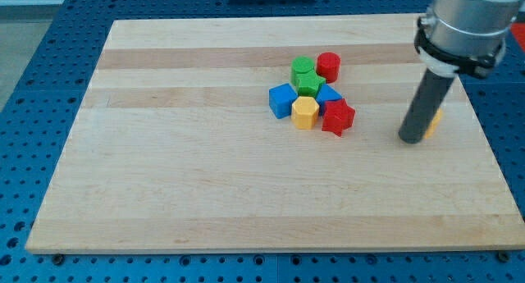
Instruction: Move the arm towards the top right side of the board
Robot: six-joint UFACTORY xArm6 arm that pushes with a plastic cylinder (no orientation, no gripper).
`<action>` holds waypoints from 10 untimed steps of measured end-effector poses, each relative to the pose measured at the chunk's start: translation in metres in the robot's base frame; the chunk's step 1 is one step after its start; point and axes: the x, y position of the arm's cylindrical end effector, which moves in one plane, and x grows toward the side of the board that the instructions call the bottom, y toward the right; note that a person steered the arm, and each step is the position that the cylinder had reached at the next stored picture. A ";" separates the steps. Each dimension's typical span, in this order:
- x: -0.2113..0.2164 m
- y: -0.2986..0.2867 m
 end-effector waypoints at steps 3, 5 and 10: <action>-0.038 -0.038; -0.067 -0.038; -0.155 0.124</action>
